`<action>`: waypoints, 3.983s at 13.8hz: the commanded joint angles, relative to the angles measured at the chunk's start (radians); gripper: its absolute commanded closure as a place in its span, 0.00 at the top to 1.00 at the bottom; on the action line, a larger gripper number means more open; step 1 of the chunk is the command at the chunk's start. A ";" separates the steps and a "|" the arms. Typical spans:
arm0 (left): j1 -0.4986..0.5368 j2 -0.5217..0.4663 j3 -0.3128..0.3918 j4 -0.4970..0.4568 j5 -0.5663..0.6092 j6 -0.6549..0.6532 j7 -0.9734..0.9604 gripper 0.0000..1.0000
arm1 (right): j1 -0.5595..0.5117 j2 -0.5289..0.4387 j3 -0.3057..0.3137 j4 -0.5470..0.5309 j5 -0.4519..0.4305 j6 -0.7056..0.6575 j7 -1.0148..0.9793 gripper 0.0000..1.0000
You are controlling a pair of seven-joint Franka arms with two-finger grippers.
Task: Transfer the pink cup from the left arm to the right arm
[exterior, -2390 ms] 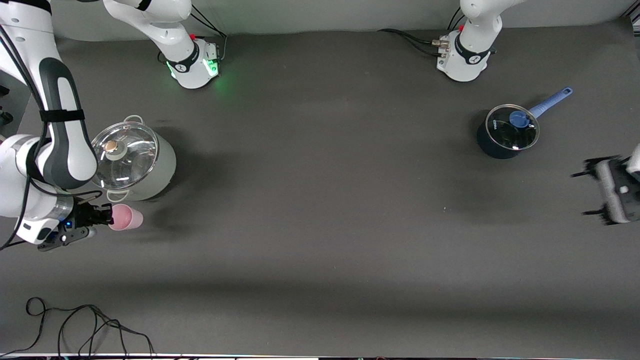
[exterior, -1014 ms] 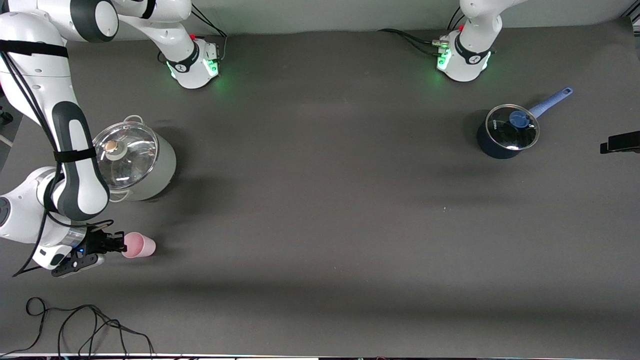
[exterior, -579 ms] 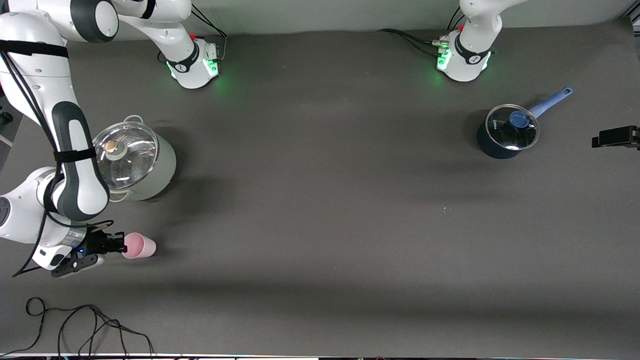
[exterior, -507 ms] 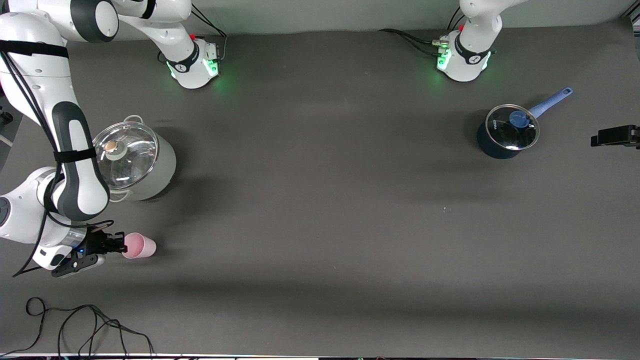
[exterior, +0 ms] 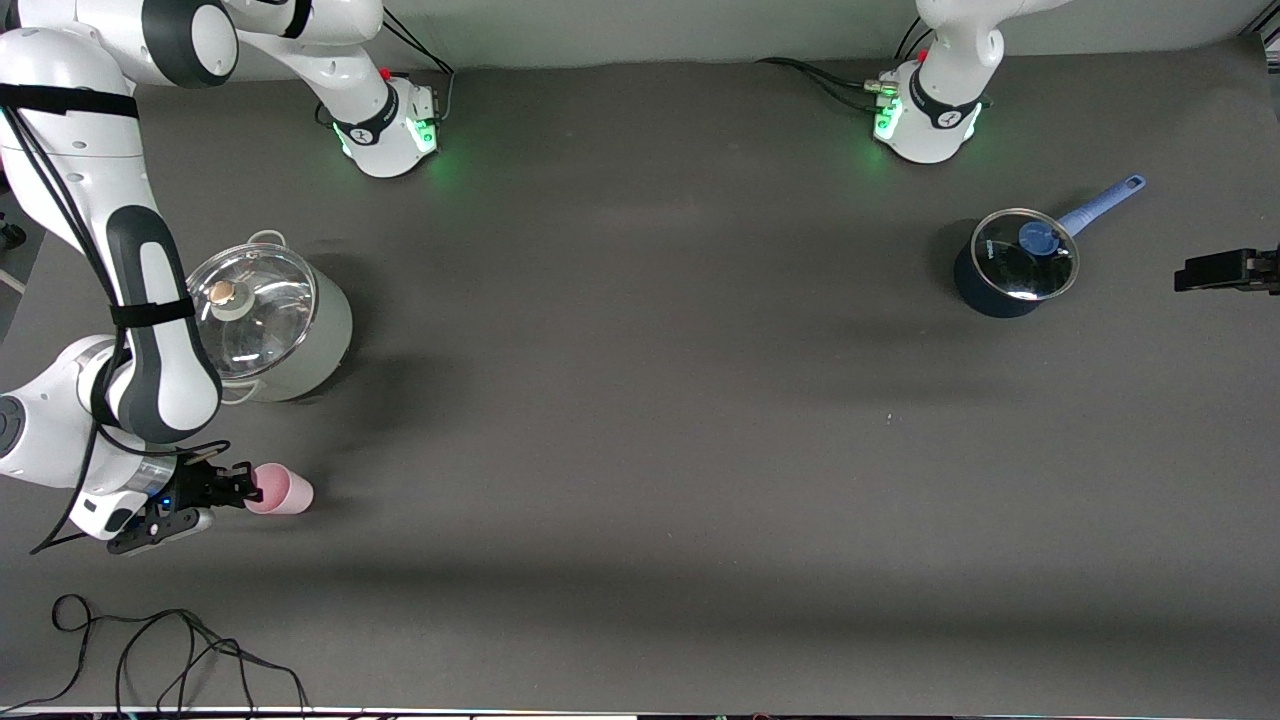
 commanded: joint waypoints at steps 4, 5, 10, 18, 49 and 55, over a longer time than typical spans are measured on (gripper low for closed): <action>-0.096 -0.204 0.096 -0.276 -0.040 0.197 -0.010 1.00 | -0.005 0.013 0.003 0.018 0.043 0.005 -0.029 1.00; -0.087 -0.249 0.066 -0.345 -0.038 0.263 -0.010 1.00 | -0.005 0.012 0.003 0.017 0.043 0.003 -0.031 1.00; -0.068 -0.277 -0.022 -0.407 0.017 0.340 0.009 1.00 | -0.010 -0.022 -0.002 0.035 0.042 -0.062 -0.021 1.00; -0.082 -0.300 -0.022 -0.413 0.011 0.304 0.008 1.00 | 0.039 -0.227 -0.027 0.146 -0.038 -0.444 0.279 1.00; -0.073 -0.297 -0.083 -0.393 0.011 0.328 -0.014 1.00 | 0.000 -0.660 0.127 -0.046 -0.244 -0.538 0.709 1.00; -0.065 -0.294 -0.083 -0.392 0.009 0.325 -0.012 1.00 | 0.036 -0.648 0.125 -0.034 -0.262 -0.535 0.715 1.00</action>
